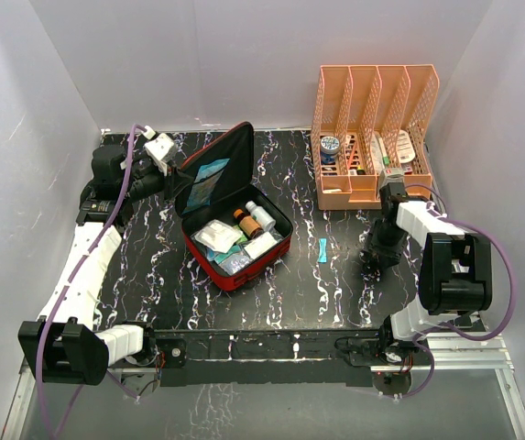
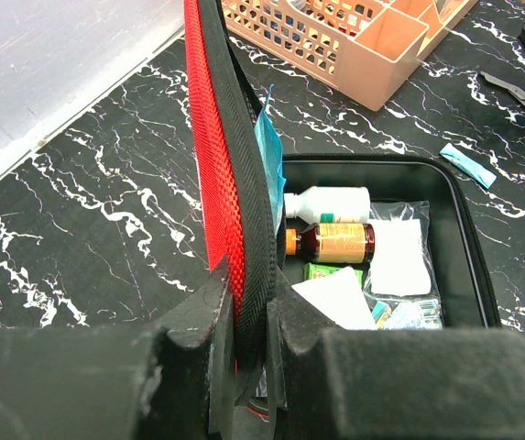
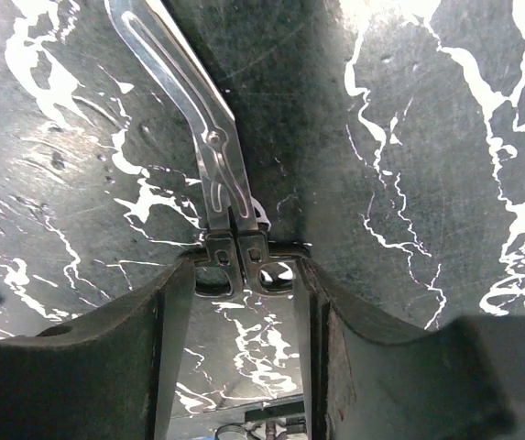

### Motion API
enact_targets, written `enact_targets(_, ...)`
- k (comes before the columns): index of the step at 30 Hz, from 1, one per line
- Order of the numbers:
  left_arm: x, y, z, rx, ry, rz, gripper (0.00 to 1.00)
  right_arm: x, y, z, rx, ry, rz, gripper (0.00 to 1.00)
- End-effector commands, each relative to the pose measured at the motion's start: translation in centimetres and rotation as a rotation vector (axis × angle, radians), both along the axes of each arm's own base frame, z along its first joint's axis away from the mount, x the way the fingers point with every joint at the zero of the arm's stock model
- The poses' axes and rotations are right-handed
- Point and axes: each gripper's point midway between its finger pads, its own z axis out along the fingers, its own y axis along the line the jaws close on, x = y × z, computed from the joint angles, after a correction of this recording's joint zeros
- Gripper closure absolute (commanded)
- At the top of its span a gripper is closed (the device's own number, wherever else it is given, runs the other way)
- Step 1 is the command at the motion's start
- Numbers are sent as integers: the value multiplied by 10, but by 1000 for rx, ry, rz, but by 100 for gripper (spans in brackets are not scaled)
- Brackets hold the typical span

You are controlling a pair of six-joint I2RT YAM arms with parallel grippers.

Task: Organize the medicine kit
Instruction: Pick up the scissors from the center of the board.

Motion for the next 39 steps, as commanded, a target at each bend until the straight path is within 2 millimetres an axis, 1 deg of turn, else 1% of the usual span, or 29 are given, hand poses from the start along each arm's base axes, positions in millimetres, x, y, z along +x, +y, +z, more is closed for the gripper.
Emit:
enact_targets(1,-10,-9,2,-16,35,-56,100,18,-1,3,-25,-81,-5,55)
enact_targets(7,-12,-8,0,-11,39,-52,100,30,-1,5,-35,-96,5,55)
enact_targets(10,-13,-8,0,-8,38,-50,100,31,0,2,-34,-87,9,55)
enact_targets(14,-13,-7,-1,-7,39,-47,100,28,0,-4,-34,-77,9,55)
enact_targets(20,-12,-7,-2,-4,42,-42,100,17,2,-17,-28,-54,5,57)
enact_targets(25,-11,-7,-2,-5,41,-46,100,15,2,-17,-27,-48,2,60)
enact_targets(39,-9,-6,-2,-4,38,-43,100,4,7,-19,3,-20,14,60)
